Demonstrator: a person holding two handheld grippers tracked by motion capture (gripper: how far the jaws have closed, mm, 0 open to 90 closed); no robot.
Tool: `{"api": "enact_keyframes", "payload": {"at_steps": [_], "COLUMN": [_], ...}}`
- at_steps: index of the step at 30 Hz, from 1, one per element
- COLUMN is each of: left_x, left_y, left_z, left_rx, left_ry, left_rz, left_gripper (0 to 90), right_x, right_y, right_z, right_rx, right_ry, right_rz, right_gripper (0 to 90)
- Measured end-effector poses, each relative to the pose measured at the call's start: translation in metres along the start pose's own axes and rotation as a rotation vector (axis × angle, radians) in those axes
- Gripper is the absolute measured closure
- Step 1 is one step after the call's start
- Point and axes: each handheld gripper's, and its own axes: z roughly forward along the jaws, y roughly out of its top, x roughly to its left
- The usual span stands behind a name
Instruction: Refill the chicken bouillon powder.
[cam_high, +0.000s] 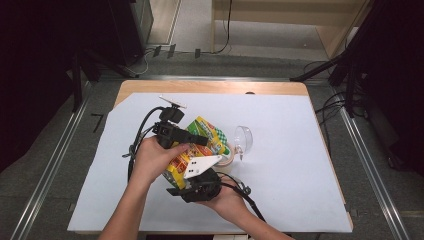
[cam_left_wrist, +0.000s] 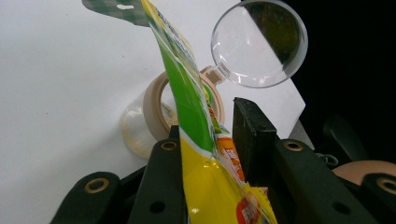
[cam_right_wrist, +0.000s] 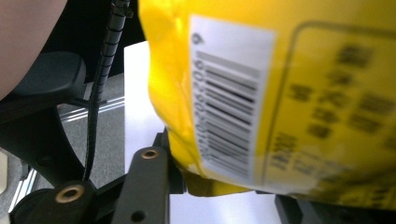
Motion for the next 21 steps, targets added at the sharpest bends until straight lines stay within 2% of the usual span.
{"api": "enact_keyframes", "payload": {"at_steps": [2,4,9,16,19,21], "left_x": [-0.001,-0.003,-0.009,-0.017,-0.018,-0.017], "left_y": [-0.001,-0.001,-0.003,-0.002,0.002,0.009], "left_z": [-0.001,-0.001,-0.001,0.000,-0.001,0.000], "left_rx": [0.003,-0.003,0.005,-0.002,0.002,0.018], "left_ry": [0.000,-0.001,0.009,0.007,-0.011,-0.003], "left_rz": [0.008,0.009,0.024,0.041,0.047,0.048], "left_gripper": [73.4,71.2,70.0,69.8,69.7,70.1], "right_x": [0.001,0.003,0.004,0.004,0.004,0.002], "right_y": [0.000,0.000,-0.001,-0.004,-0.003,-0.001], "right_z": [0.002,0.004,0.005,0.006,0.005,0.004], "right_rx": [0.010,0.010,-0.004,-0.018,-0.027,-0.032], "right_ry": [0.014,-0.001,0.010,-0.008,-0.010,-0.019], "right_rz": [0.011,0.004,0.022,0.021,0.026,0.020], "right_gripper": [64.9,65.9,66.7,65.8,64.1,65.4]}}
